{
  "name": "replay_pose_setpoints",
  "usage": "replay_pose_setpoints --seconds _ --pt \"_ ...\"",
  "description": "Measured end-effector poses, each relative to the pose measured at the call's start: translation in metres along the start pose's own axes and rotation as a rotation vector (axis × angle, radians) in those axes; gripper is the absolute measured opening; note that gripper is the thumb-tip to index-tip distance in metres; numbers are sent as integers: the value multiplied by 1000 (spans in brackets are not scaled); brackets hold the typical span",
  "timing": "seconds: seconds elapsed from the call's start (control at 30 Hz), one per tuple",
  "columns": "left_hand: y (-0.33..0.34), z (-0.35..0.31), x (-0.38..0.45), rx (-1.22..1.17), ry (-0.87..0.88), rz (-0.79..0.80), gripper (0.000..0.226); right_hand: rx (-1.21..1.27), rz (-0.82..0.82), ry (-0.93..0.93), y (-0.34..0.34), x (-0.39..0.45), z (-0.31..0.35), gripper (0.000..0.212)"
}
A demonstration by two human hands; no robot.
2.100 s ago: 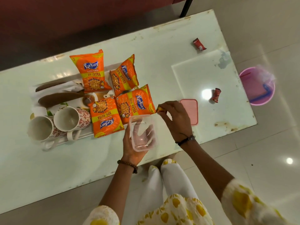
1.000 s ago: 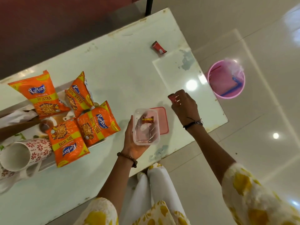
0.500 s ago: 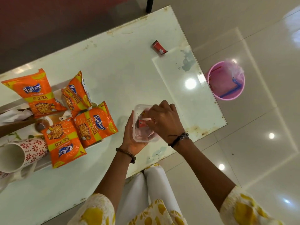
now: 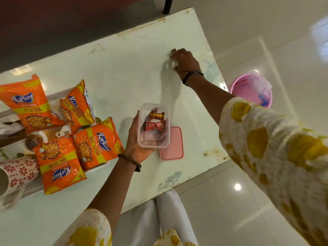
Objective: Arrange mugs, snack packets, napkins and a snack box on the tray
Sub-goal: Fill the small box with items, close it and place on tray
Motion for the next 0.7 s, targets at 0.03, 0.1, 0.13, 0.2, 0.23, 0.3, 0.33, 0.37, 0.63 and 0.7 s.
replay_pose_setpoints --seconds 0.03,0.1,0.13,0.2,0.23,0.3,0.33,0.37,0.63,0.7 --pt "-1 0 2 -11 2 6 57 -6 -17 3 3 1 -1 34" --pt "0 -1 3 -31 7 21 58 -17 -57 -3 7 -5 -4 25" --pt "1 -1 3 -23 8 20 57 -9 -59 -10 7 -12 -4 25" --pt "3 -2 2 2 11 6 56 74 -24 -12 7 -31 -3 24" --pt "3 -2 2 2 12 0 54 157 -23 -4 5 -44 -1 22" --pt "2 0 1 10 16 -31 46 390 -92 1 -5 -76 11 14" --pt "2 0 0 13 10 -58 44 514 -151 -19 -12 -96 21 15" --pt "1 1 -1 28 3 -84 48 610 -191 -64 -19 -116 31 17" --pt "-12 14 -9 79 6 -90 58 294 188 -283 -9 -210 74 19" --pt "-18 15 -11 100 13 -119 57 249 282 -346 -9 -208 75 22"
Point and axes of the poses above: each hand's wrist, its own x-axis towards the middle knuckle, its own y-axis out of the palm, z = x × y, the point moved 2 cm from there along x, towards the middle knuckle, and after that the axes turned 2 degrees about x, right-handed, at the moved point
